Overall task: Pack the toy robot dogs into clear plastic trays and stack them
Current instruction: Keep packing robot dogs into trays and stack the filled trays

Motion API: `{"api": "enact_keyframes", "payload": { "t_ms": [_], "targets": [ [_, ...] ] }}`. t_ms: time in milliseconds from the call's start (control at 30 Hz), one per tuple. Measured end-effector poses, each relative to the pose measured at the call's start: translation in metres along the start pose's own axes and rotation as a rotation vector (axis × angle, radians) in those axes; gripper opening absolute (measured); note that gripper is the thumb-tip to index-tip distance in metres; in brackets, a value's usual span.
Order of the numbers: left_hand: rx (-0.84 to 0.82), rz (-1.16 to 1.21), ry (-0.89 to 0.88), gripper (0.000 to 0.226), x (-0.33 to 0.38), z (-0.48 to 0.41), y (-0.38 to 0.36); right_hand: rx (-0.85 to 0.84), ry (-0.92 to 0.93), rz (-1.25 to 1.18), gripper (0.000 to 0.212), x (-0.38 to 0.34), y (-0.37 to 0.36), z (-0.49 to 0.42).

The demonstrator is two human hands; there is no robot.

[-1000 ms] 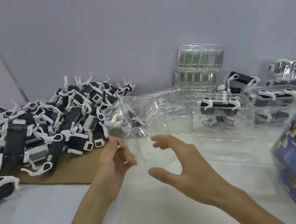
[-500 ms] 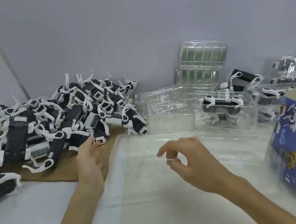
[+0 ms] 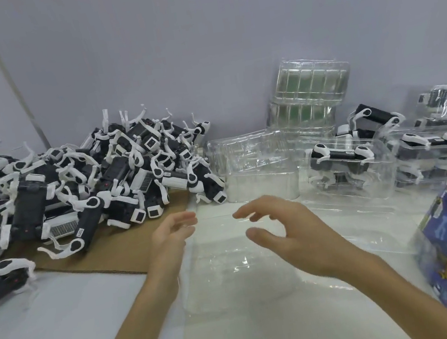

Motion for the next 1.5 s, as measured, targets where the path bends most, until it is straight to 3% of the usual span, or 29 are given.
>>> {"api": "enact_keyframes", "payload": {
  "t_ms": [167,400,467,533,600,700,800,933,1033,1133,1267,1500],
  "targets": [
    [0.002,0.021,0.056,0.024,-0.003,-0.001,0.0,0.084,-0.025,0.156,0.032,-0.002,0.012,-0.079],
    [0.004,0.051,0.086,0.023,-0.003,0.002,0.0,0.004,-0.022,0.412,0.044,0.01,-0.025,-0.175],
    [0.0,0.06,0.075,0.023,-0.002,0.002,0.0,-0.059,-0.024,0.516,0.038,0.014,-0.042,-0.19],
    [-0.006,0.075,0.062,0.023,-0.001,0.002,0.001,-0.096,-0.07,0.606,0.018,0.018,-0.053,-0.2],
    [-0.013,0.085,0.053,0.024,0.0,0.002,0.002,-0.089,-0.105,0.665,0.025,0.022,-0.058,-0.207],
    [-0.024,0.073,0.044,0.026,0.002,0.003,0.002,-0.04,-0.085,0.709,0.016,0.021,-0.054,-0.214],
    [-0.041,0.055,0.041,0.027,0.003,0.004,0.001,0.066,0.002,0.611,0.021,0.013,-0.046,-0.219],
    [-0.007,0.03,0.03,0.031,0.003,0.004,0.001,0.125,-0.012,0.288,0.038,-0.001,-0.033,-0.217],
    [0.069,-0.056,-0.061,0.061,0.01,0.005,0.006,0.066,-0.084,0.026,0.036,-0.01,-0.028,-0.206],
    [0.083,-0.141,-0.288,0.086,0.032,0.007,0.011,0.008,-0.125,-0.129,0.025,-0.021,-0.018,-0.189],
    [0.015,-0.297,-0.531,0.062,0.062,0.008,0.013,-0.06,-0.106,-0.218,0.018,-0.048,-0.002,-0.161],
    [0.139,-0.167,-0.638,0.02,0.096,0.022,0.008,-0.017,-0.018,-0.219,0.028,-0.079,0.033,-0.116]
  ]
}}
Point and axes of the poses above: each hand's wrist, its own z-axis away from the middle knuckle, its own y-axis out of the back of the hand, x = y × z, the point moved 4 cm from there along -z, towards the middle knuckle, and after that the axes turned 4 degrees about -y, right-handed, at the moved point
